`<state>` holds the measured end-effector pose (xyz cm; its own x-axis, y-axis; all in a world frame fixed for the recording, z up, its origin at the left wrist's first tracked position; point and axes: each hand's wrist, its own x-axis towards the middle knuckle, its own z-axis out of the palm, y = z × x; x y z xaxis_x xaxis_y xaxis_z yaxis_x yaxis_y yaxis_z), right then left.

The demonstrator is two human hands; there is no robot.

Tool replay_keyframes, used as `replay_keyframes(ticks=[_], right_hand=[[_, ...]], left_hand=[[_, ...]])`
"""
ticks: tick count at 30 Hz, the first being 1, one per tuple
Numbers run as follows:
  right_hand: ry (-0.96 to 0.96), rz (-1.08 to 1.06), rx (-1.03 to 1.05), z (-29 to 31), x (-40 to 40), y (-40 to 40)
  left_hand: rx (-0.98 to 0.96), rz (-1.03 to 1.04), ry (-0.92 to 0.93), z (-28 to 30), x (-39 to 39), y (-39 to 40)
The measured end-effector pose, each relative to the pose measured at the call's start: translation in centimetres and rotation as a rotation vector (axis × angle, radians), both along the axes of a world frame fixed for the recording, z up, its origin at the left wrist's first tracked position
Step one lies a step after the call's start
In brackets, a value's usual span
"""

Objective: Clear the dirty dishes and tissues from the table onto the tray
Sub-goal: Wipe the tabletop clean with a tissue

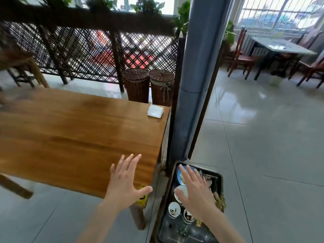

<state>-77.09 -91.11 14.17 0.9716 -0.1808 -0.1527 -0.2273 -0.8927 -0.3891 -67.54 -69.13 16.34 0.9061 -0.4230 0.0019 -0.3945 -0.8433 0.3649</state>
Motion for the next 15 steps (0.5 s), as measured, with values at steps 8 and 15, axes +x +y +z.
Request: replay_keyframes(ticks=[8, 15], right_hand=[[-0.015, -0.023, 0.035, 0.3, 7.9, 9.4], [-0.042, -0.100, 0.026, -1.1, 15.4, 13.3]], left_hand=[[0.030, -0.001, 0.044, 1.9, 6.8, 10.1], [0.098, -0.062, 0.040, 1.0, 14.3, 14.2]])
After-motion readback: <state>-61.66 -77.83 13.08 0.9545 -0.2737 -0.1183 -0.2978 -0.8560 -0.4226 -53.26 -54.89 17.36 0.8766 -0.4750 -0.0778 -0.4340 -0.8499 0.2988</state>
